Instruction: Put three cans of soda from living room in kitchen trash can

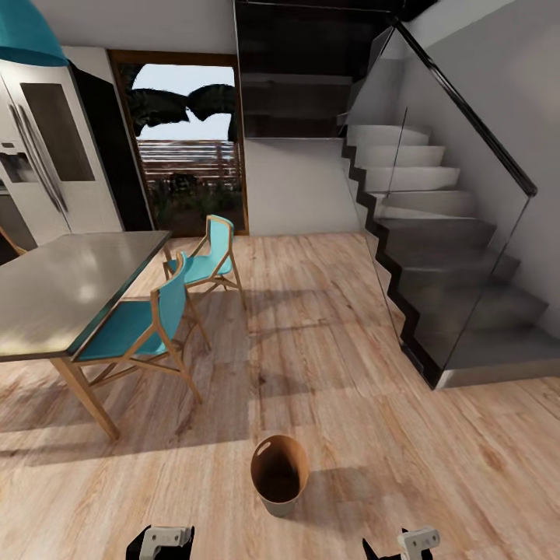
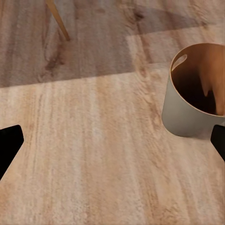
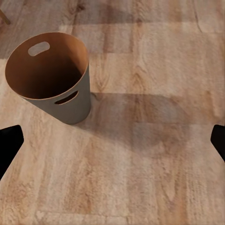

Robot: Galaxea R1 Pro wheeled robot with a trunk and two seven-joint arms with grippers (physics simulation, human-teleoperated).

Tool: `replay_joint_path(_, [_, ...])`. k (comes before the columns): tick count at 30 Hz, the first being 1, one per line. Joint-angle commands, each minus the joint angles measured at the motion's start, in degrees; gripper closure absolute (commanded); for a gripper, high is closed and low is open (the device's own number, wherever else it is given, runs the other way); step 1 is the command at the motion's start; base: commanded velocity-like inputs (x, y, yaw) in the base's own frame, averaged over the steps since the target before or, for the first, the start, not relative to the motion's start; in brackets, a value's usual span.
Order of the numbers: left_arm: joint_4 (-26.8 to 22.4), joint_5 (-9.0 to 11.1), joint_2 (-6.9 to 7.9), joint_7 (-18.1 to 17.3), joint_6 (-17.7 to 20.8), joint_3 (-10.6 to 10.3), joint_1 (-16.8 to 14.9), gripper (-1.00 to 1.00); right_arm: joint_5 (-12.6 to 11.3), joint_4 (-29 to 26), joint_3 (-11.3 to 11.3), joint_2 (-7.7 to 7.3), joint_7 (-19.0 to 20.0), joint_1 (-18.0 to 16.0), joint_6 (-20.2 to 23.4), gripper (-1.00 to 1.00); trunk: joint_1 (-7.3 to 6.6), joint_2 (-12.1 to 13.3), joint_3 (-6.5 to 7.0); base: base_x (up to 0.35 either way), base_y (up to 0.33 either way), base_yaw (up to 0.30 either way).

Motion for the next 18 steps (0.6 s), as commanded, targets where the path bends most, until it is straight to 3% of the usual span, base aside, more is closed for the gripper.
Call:
replay_joint_path(1, [0.01,0.0,0.0,0.0,0.0,0.0,0.0,-1.0,0.0,0.0,0.0,-0.01,0.0,0.0,0.0,-1.0,0.0,0.0,0.0,0.004,-0.008,0.0])
replay_joint_path(13, [0.48,0.15,0.01,-0.07,0.0,0.1,0.0,-1.0,-0.04,-0.96,0.5,0.44,0.13,0.0,0.0,-1.0,0.0,0.0,0.0,0.001,-0.002,0.0])
replay_joint_path(18, [0.57,0.23,0.01,-0.19,0.0,-0.05,0.0,-1.0,-0.2,-4.88,0.8,0.95,0.26,0.0,0.4,-1.0,0.0,0.0,0.0,0.0,0.0,0.0])
